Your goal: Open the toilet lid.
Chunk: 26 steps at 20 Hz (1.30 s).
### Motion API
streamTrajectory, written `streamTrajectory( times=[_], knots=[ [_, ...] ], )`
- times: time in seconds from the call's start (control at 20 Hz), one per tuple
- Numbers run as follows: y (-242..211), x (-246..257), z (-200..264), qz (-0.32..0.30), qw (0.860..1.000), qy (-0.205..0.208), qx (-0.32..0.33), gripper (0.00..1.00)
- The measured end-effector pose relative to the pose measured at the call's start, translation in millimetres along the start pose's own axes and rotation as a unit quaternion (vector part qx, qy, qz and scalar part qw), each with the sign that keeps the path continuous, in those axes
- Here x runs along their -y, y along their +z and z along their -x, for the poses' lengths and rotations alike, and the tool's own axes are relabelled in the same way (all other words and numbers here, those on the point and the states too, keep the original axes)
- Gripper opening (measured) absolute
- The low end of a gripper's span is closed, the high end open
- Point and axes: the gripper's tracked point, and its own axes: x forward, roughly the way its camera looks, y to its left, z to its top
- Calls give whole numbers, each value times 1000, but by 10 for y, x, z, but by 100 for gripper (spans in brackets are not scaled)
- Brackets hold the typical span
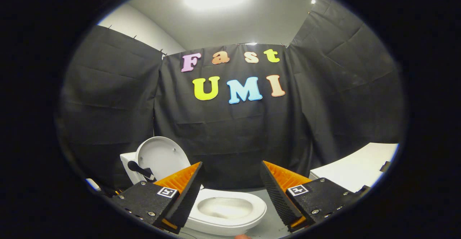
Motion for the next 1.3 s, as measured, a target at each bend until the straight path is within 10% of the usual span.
streamTrajectory(
  times=[1.3],
  knots=[
    [-304, 68, 178, -4, 999, -16, -42, 96]
  ],
)
